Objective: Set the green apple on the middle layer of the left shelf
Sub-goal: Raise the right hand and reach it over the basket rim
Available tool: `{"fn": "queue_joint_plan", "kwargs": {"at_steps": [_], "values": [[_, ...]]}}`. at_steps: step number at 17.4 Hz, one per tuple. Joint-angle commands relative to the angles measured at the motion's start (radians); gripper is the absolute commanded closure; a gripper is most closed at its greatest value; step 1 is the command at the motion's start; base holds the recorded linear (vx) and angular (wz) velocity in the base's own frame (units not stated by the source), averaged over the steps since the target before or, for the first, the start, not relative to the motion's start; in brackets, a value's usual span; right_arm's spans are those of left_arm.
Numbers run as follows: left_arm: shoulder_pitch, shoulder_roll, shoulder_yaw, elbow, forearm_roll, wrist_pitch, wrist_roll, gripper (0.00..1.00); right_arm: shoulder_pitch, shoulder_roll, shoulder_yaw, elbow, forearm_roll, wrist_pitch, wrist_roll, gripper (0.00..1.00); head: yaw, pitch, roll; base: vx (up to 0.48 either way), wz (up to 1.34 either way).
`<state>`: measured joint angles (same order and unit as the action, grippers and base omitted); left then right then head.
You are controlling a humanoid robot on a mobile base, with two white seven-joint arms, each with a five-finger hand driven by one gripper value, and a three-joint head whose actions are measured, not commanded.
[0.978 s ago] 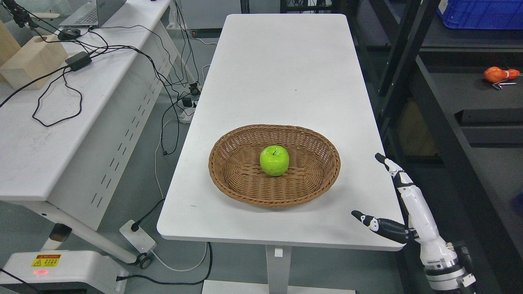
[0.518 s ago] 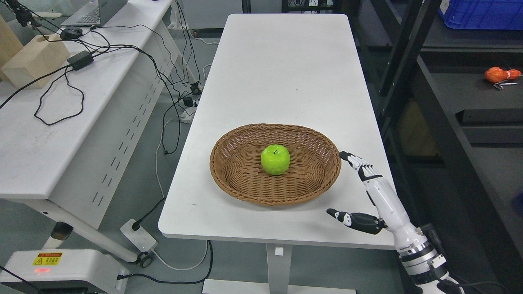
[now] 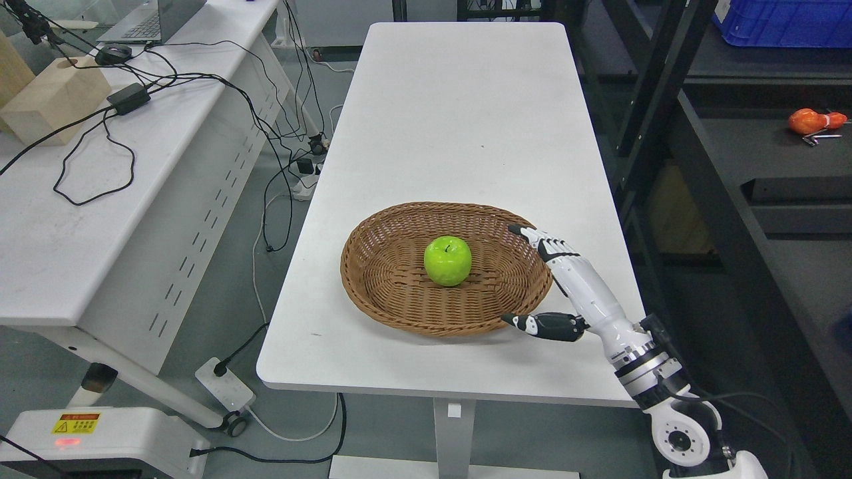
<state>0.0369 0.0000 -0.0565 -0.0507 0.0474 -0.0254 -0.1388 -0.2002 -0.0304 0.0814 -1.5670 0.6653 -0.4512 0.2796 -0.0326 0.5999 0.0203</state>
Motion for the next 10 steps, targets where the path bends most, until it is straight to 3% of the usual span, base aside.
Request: {"fn": "queue_joint_plan", "kwargs": {"at_steps": [1, 10], "values": [[0.000, 0.017, 0.000, 0.000, 0.000, -0.001, 0.001, 0.00, -0.096, 0.013, 0.066, 0.137, 0.016, 0.011, 0.039, 0.01, 0.0000, 0.000, 0.000, 0.000, 0.00], [0.000, 0.017, 0.000, 0.000, 0.000, -0.001, 0.001, 0.00, -0.283, 0.013, 0.116, 0.428, 0.166, 0.057, 0.043, 0.01, 0.0000, 0.000, 0.000, 0.000, 0.00]]}}
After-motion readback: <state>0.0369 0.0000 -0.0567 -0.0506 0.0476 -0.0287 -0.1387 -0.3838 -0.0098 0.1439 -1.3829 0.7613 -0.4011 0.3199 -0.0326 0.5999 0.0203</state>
